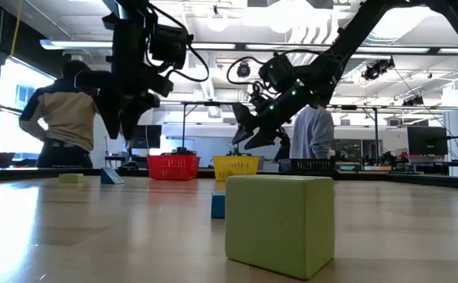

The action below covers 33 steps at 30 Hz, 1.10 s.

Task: Sort & place blocks by color
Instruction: Put the blue block into the black basket

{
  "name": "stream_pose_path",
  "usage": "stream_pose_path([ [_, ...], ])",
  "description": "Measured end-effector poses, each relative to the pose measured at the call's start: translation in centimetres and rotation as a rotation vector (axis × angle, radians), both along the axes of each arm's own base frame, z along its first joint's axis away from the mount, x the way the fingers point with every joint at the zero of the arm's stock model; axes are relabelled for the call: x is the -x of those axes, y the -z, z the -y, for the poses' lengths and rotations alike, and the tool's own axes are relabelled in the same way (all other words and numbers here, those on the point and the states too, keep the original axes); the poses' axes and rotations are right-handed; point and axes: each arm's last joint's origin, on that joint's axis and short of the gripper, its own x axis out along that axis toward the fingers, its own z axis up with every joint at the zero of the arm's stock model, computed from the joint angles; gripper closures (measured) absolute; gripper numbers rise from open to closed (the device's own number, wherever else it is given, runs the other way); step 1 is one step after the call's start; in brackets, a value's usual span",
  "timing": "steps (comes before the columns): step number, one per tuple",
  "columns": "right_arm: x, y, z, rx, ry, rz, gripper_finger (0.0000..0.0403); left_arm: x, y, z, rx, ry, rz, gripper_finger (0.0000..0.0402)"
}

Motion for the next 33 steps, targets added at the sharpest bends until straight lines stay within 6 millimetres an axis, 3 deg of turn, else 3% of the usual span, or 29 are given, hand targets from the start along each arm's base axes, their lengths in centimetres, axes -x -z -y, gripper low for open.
stream_pose_path([
  [7,0.3,-2.1,-0.3,0.035,-0.051,0.035,0.0204,-0.1,0.2,0.0,0.003,0.012,-0.008,0.0193],
  [21,2.4,-7.5,-1.6,0.133,-0.099,0.019,0.0203,-0.9,3.5,-0.3,0.047,-0.005,-0.175,0.0193],
  [27,3.1,-8.6,-2.0,0.134,-0.098,0.019,0.0203,-1.2,4.7,-0.5,0.029,-0.012,-0.231,0.0193],
  [33,3.2,-8.5,-2.0,0.122,-0.101,0.002,0.0203,-1.5,6.1,-0.4,0.047,-0.006,-0.279,0.0193],
])
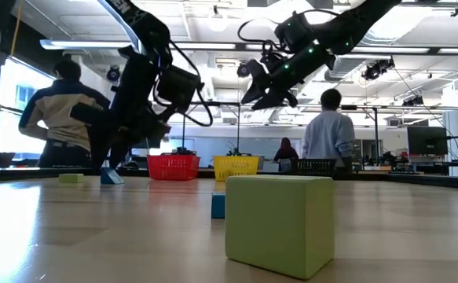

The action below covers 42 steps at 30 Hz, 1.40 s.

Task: Sort & place blocks by color
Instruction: Put the blue block into the black basket

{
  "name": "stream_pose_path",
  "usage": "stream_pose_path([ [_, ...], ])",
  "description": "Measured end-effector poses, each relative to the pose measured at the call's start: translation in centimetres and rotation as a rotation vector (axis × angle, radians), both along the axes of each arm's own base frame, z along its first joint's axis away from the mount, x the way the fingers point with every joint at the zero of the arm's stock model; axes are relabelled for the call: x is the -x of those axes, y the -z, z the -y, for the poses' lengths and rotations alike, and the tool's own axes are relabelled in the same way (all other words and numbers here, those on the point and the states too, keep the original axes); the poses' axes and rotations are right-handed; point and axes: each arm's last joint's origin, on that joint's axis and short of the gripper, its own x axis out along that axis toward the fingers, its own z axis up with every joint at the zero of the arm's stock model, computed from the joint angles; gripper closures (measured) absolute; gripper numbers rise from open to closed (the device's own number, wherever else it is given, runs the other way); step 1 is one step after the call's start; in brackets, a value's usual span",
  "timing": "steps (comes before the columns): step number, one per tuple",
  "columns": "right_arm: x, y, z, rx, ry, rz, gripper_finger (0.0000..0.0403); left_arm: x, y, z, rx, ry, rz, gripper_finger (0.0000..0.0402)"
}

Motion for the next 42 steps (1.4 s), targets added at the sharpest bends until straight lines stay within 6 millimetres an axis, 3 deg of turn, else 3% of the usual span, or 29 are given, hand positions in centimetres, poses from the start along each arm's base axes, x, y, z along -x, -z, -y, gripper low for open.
stream_pose_path([
  [8,0.1,0.2,0.0,-0.008,-0.004,-0.023,0.0203,-0.5,1.3,0.0,0.001,0.009,-0.026,0.0193],
  [22,0.1,0.3,-0.1,0.003,-0.013,-0.033,0.0203,-0.8,1.4,-0.2,-0.023,0.005,0.017,0.0194],
  [32,0.1,0.5,-0.2,-0.031,-0.056,-0.039,0.0203,-0.9,2.4,-0.2,-0.009,-0.006,-0.015,0.0238],
  [37,0.2,0.5,-0.4,-0.044,-0.065,-0.05,0.0203,-1.0,2.6,-0.2,-0.002,-0.007,-0.02,0.0279],
  [42,1.1,-0.6,-0.9,-0.054,-0.074,-0.068,0.0203,-1.0,2.3,-0.1,0.0,-0.014,-0.001,0.0296],
])
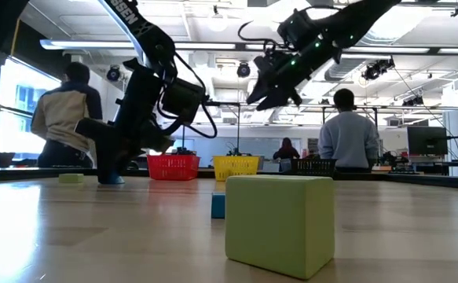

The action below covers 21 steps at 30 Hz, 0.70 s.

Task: Sort & place blocks by color
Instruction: Put the blue block into the black basket

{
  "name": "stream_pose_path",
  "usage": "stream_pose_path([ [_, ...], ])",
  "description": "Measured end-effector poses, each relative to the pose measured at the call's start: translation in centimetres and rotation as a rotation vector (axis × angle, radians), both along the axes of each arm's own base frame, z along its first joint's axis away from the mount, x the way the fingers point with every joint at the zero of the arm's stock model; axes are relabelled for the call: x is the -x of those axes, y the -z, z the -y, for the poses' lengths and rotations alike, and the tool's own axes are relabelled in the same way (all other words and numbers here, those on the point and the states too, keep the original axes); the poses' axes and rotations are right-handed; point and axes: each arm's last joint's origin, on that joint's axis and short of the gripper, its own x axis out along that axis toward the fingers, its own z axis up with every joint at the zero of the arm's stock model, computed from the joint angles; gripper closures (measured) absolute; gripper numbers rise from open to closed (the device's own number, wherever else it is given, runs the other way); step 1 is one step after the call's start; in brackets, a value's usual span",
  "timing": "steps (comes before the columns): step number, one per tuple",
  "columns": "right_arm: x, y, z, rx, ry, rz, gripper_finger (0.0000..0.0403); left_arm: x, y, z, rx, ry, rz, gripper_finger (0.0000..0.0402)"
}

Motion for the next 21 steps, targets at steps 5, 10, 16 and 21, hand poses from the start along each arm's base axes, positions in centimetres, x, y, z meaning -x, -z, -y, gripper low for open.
stream_pose_path([
  [5,1.2,-1.4,-1.4,-0.019,-0.048,-0.044,0.0203,-0.3,-0.5,0.1,0.021,-0.029,0.069,0.0296],
  [10,2.3,-2.3,-3.3,-0.062,-0.097,-0.094,0.0203,-1.0,-0.8,0.2,0.015,-0.046,0.16,0.0293],
  [16,3.1,-3.4,-5.6,-0.128,-0.161,-0.098,0.0203,-2.7,-1.1,0.6,-0.036,-0.013,0.315,0.0295],
  [21,3.3,-4.2,-7.4,-0.182,-0.21,-0.079,0.0203,-4.4,-1.2,0.9,-0.091,-0.021,0.463,0.0293],
])
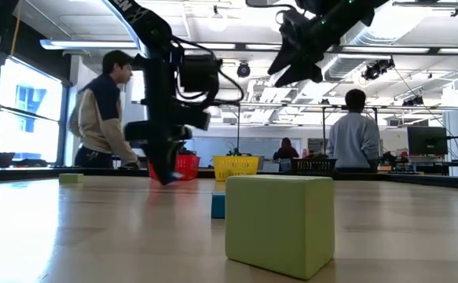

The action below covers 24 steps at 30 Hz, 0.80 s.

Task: Sort & place blocks by color
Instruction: Put the blue block into the black basket

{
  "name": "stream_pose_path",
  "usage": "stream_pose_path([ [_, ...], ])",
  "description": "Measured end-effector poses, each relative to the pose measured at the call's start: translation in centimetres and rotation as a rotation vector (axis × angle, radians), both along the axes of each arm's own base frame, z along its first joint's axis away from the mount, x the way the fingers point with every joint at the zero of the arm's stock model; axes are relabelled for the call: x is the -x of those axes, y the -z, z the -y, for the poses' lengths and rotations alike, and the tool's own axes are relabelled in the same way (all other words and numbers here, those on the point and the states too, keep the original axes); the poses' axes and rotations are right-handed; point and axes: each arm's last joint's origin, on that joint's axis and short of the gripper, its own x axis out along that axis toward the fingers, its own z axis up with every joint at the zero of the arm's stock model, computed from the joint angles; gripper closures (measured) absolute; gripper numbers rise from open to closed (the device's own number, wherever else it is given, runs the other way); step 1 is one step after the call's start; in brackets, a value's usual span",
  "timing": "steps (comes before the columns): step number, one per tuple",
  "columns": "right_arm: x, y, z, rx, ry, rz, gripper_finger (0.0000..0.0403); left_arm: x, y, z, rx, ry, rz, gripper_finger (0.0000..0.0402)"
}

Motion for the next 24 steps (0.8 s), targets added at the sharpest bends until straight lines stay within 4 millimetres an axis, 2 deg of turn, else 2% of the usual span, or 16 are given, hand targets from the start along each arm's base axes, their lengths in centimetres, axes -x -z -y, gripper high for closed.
stream_pose_path([
  [11,-0.5,0.1,-2.7,-0.087,-0.048,-0.02,0.0203,-4.1,-1.6,2.0,-0.189,0.023,0.342,0.0294],
  [20,-0.5,0.3,-3.0,-0.104,-0.025,-0.035,0.0203,-6.6,-4.4,3.9,-0.457,-0.029,0.618,0.0293],
  [24,-0.5,0.3,-3.0,-0.114,-0.004,-0.038,0.0203,-7.2,-5.3,4.6,-0.584,-0.061,0.676,0.0292],
])
